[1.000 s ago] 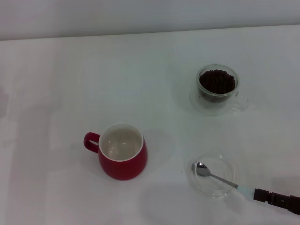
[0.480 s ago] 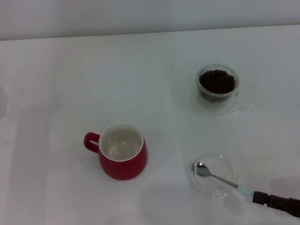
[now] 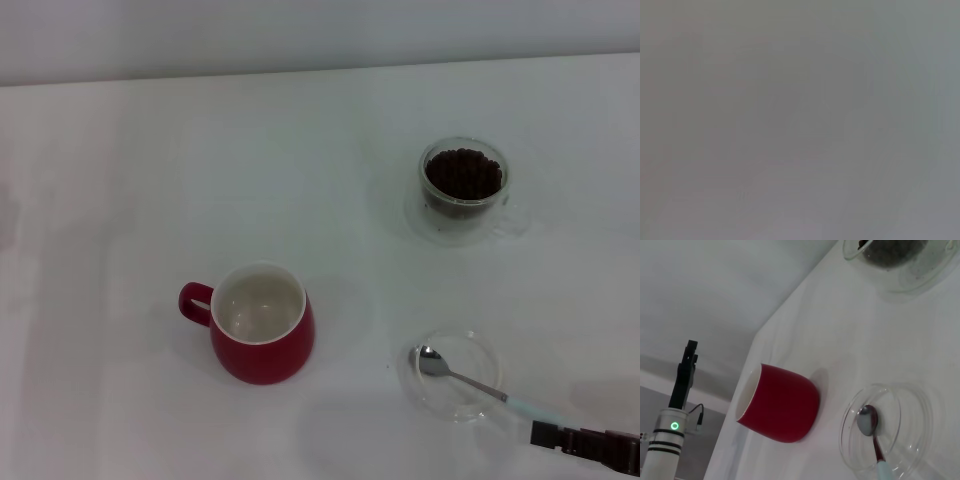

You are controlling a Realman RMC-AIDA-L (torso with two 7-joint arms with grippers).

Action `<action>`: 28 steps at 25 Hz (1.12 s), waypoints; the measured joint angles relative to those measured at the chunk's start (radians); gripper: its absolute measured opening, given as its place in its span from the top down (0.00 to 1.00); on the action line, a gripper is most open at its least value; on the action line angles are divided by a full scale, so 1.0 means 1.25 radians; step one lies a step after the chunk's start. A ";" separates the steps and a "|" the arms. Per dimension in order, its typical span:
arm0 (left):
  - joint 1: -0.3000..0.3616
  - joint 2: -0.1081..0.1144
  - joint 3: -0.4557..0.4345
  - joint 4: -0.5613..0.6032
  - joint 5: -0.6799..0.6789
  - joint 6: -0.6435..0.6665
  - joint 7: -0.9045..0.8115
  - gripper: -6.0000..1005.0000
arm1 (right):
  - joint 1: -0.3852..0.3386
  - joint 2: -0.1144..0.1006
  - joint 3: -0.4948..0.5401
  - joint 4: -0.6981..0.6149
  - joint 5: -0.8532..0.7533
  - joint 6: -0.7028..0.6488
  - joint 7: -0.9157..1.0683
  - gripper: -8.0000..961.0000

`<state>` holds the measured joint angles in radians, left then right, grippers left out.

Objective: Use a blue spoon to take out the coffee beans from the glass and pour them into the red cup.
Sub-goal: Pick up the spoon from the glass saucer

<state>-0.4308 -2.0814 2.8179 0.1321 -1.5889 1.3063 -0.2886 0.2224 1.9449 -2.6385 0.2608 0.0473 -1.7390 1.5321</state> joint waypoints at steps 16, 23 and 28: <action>0.000 -0.002 0.000 -0.002 0.005 0.000 0.001 0.22 | 0.005 -0.003 0.010 0.000 0.009 0.008 0.000 0.72; 0.000 -0.001 0.000 -0.004 0.003 0.000 0.001 0.21 | 0.015 -0.006 0.011 0.000 0.011 0.036 0.013 0.72; 0.000 -0.001 0.000 -0.004 0.002 -0.001 0.001 0.22 | 0.019 -0.008 0.011 0.000 0.021 0.034 0.018 0.71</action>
<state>-0.4311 -2.0832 2.8179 0.1272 -1.5870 1.3056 -0.2868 0.2468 1.9344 -2.6245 0.2608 0.0731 -1.6969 1.5550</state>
